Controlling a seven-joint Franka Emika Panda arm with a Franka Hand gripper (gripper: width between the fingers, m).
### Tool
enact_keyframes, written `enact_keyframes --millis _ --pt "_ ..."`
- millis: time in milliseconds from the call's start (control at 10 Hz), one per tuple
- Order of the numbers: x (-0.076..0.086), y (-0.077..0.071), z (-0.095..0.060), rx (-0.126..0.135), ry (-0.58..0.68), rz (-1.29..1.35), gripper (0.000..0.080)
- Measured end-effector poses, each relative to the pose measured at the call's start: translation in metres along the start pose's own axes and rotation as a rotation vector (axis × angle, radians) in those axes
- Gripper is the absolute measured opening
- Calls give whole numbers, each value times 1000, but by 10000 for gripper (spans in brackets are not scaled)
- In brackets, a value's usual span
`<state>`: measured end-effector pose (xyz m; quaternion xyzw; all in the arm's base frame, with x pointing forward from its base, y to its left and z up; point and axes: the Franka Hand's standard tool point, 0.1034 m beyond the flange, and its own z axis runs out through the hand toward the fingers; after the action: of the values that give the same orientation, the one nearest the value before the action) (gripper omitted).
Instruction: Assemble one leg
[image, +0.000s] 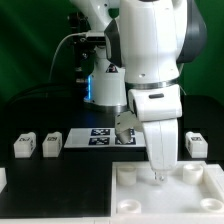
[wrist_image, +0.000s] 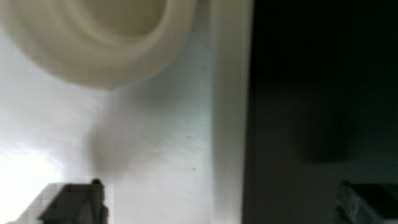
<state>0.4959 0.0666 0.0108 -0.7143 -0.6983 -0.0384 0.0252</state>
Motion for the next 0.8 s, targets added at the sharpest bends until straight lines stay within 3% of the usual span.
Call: enact_keyframes --millis 200,500,600,800 --pt "0 1 -5 -8 -1 39 649" --pt "16 -7 -34 -49 -5 278 649" --pt "26 -9 -40 -56 1 469 649" --pt "62 -18 -41 -49 17 756 649"
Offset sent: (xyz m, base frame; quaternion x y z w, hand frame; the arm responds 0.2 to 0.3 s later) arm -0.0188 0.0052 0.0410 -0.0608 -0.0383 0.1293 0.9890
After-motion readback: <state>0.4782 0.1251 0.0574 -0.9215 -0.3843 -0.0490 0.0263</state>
